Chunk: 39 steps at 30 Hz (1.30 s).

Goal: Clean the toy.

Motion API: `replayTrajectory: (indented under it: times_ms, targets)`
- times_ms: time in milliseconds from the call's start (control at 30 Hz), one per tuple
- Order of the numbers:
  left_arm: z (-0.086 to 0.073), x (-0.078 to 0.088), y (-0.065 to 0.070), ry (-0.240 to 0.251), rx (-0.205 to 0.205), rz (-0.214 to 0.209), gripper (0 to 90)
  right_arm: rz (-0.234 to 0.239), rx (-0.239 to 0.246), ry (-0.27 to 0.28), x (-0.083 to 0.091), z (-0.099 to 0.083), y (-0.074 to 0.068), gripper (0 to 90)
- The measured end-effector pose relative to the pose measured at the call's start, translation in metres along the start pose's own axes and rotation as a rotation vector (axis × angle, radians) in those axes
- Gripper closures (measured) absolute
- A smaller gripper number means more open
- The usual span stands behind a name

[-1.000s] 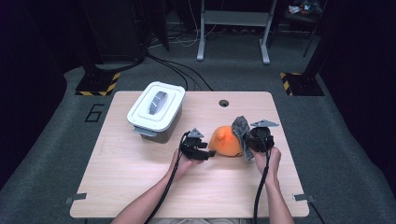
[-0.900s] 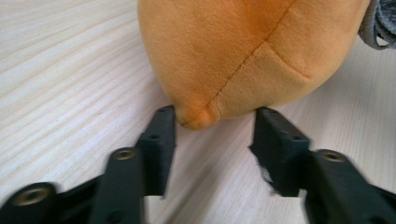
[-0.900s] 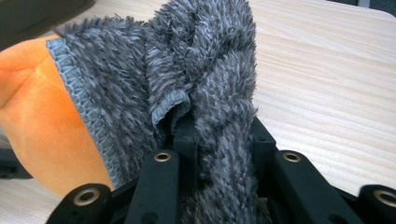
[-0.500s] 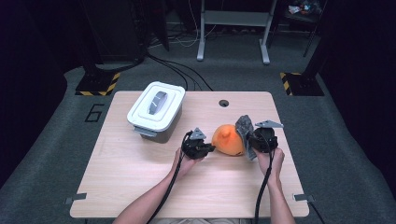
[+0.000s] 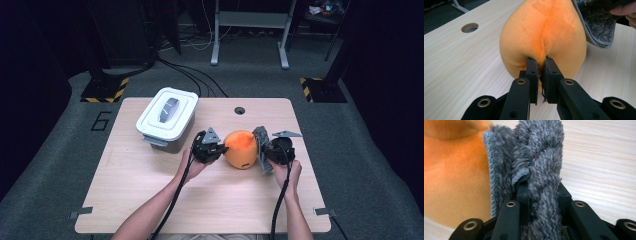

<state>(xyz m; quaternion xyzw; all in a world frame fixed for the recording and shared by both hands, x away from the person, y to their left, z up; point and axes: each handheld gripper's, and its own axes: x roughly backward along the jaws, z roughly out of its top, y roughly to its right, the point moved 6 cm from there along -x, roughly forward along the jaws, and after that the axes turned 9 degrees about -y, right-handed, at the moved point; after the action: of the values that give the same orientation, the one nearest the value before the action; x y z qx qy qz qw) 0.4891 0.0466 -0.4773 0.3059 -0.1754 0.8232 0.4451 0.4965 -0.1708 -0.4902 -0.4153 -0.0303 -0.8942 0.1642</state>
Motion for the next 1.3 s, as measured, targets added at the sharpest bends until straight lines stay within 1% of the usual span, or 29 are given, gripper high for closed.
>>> replayTrajectory:
  times_ms: [67,133,200,233,267,300,367,500,533,567,600,667,700,733,833,900,933,967,1000,1033,1067,1100,1133,1200,1233,1300]
  targets:
    - [0.002,-0.001,0.001,0.000,-0.012,-0.003,83.8,0.003,-0.012,0.016,0.006,0.002,0.004,71.4]
    - [0.005,-0.002,0.003,0.003,-0.015,-0.007,83.8,-0.003,-0.014,0.041,0.018,0.007,0.007,71.4]
    - [0.008,-0.003,0.005,-0.003,-0.020,-0.014,83.7,-0.002,-0.016,0.063,0.027,0.013,0.008,71.4]
    - [0.009,-0.005,0.005,0.003,-0.023,-0.009,83.7,-0.004,-0.017,0.079,0.034,0.016,0.007,71.4]
    - [0.009,-0.005,0.006,0.000,-0.017,-0.017,83.7,-0.002,-0.009,0.091,0.039,0.020,0.006,71.4]
    - [0.009,-0.006,0.006,-0.006,-0.020,-0.019,83.7,0.012,-0.013,0.101,0.043,0.023,0.004,71.4]
    - [0.010,-0.007,0.007,-0.002,-0.018,-0.018,83.7,0.017,0.011,0.116,0.050,0.028,-0.001,71.4]
    - [0.012,-0.008,0.007,-0.004,-0.018,-0.025,83.6,0.024,0.075,0.124,0.057,0.038,-0.022,71.3]
    - [0.012,-0.008,0.008,-0.004,-0.016,-0.023,83.6,0.024,0.089,0.123,0.057,0.040,-0.027,71.3]
    - [0.013,-0.009,0.008,-0.001,-0.018,-0.021,83.5,0.034,0.105,0.119,0.057,0.042,-0.035,71.3]
    - [0.014,-0.009,0.008,0.002,-0.013,-0.018,83.3,0.034,0.124,0.116,0.056,0.044,-0.040,71.3]
    - [0.014,-0.009,0.009,-0.001,-0.013,-0.022,83.1,0.034,0.147,0.104,0.052,0.047,-0.049,71.3]
    - [0.014,-0.010,0.009,0.000,-0.012,-0.021,82.8,0.042,0.154,0.100,0.049,0.048,-0.054,71.3]
    - [0.014,-0.009,0.008,-0.001,-0.010,-0.025,82.4,0.040,0.162,0.094,0.047,0.049,-0.056,71.3]
    - [0.015,-0.010,0.007,0.013,-0.005,-0.014,79.7,0.036,0.180,0.071,0.039,0.049,-0.062,71.3]
    - [0.015,-0.010,0.007,0.012,-0.002,-0.014,74.0,0.013,0.189,0.054,0.034,0.048,-0.062,71.5]
    - [0.015,-0.012,0.007,0.015,-0.007,-0.006,68.9,0.008,0.183,0.039,0.031,0.047,-0.062,71.6]
    - [0.015,-0.012,0.008,0.015,-0.003,-0.005,64.5,-0.002,0.190,0.032,0.028,0.046,-0.060,71.6]
    - [0.015,-0.014,0.008,0.012,0.003,0.003,57.9,-0.005,0.183,0.032,0.026,0.045,-0.060,71.7]
    - [0.014,-0.015,0.007,0.006,0.002,0.023,50.5,-0.005,0.179,0.029,0.025,0.045,-0.059,71.8]
    - [0.013,-0.018,0.007,-0.004,0.009,0.029,46.2,-0.006,0.177,0.029,0.025,0.045,-0.058,71.8]
    - [0.013,-0.020,0.006,-0.011,0.017,0.042,42.0,-0.010,0.185,0.028,0.025,0.044,-0.057,71.8]
    - [0.012,-0.024,0.005,-0.016,0.027,0.036,40.2,-0.007,0.179,0.031,0.025,0.044,-0.057,71.8]
    - [0.010,-0.028,0.004,-0.015,0.043,0.019,40.8,-0.006,0.179,0.029,0.025,0.043,-0.058,71.9]
    - [0.010,-0.029,0.004,-0.008,0.042,0.010,44.6,-0.004,0.188,0.032,0.025,0.043,-0.059,72.0]
    - [0.010,-0.030,0.004,0.002,0.035,0.006,54.1,0.002,0.190,0.035,0.025,0.043,-0.060,72.0]
